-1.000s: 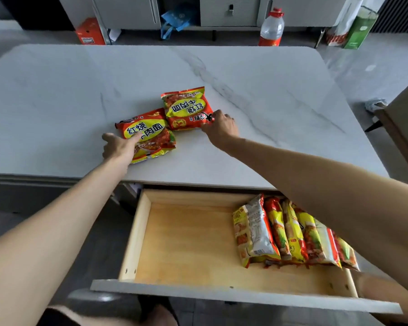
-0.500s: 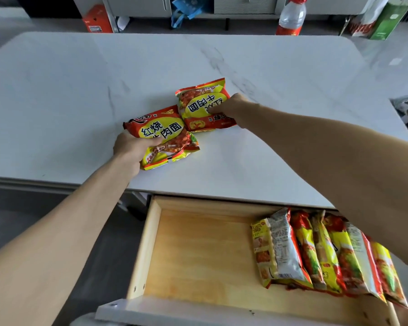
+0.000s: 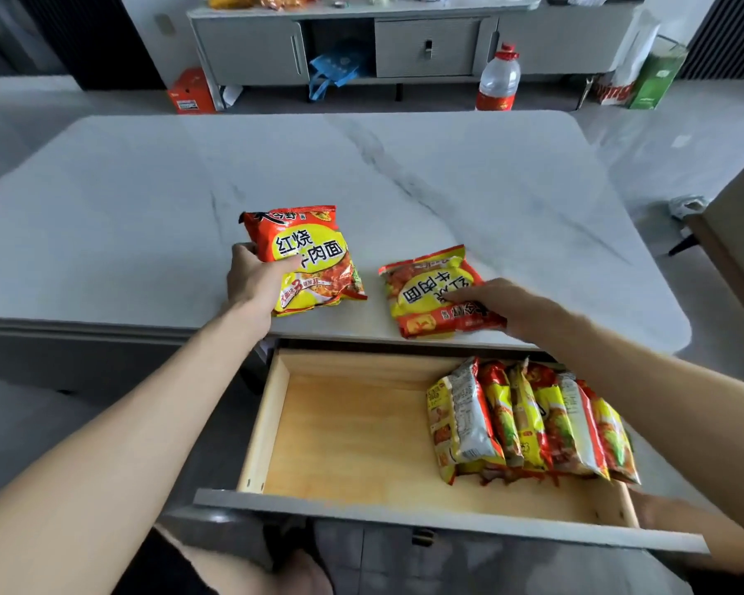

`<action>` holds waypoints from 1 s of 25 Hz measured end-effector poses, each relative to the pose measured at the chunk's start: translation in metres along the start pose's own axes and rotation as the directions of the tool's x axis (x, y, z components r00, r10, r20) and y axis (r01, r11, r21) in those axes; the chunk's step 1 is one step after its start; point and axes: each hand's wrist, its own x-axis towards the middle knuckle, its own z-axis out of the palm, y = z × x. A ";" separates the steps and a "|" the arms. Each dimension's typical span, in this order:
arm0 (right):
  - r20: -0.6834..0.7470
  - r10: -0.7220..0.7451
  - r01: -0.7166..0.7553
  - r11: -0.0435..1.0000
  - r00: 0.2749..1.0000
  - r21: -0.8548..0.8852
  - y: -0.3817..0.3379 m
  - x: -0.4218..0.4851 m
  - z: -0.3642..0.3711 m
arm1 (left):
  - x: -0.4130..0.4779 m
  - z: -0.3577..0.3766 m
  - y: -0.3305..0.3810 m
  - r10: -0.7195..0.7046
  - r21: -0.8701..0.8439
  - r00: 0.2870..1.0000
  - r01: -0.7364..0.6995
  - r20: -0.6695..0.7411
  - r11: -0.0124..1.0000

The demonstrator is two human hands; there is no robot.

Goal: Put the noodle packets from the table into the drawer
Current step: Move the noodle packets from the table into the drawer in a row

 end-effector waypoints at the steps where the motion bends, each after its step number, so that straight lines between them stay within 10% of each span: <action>1: 0.031 0.027 -0.025 0.997 0.999 -0.067 0.015 -0.015 -0.009 | -0.010 0.002 0.004 0.019 -0.008 1.000 -0.019 0.008 1.000; 4: 0.102 0.095 -0.083 0.989 0.990 -0.120 0.041 -0.054 -0.031 | -0.041 0.013 0.012 0.088 0.018 0.995 -0.089 0.054 0.996; 8: 0.052 0.098 -0.109 0.951 0.994 0.289 0.056 -0.072 -0.046 | -0.067 0.030 0.021 0.121 0.056 0.988 -0.127 0.100 0.990; 13: -0.132 -0.003 0.107 0.603 0.991 0.790 0.060 -0.072 -0.048 | -0.080 0.054 0.024 0.147 0.070 0.979 -0.158 0.140 0.985; 17: -0.375 0.048 0.257 0.648 0.926 0.717 0.088 -0.077 -0.032 | -0.083 0.071 0.018 0.021 -0.062 0.981 -0.009 0.195 0.998; 25: 0.055 0.001 -0.049 0.457 0.998 0.888 0.114 -0.081 0.046 | -0.083 0.073 0.010 -0.119 -0.193 0.972 0.158 0.201 0.968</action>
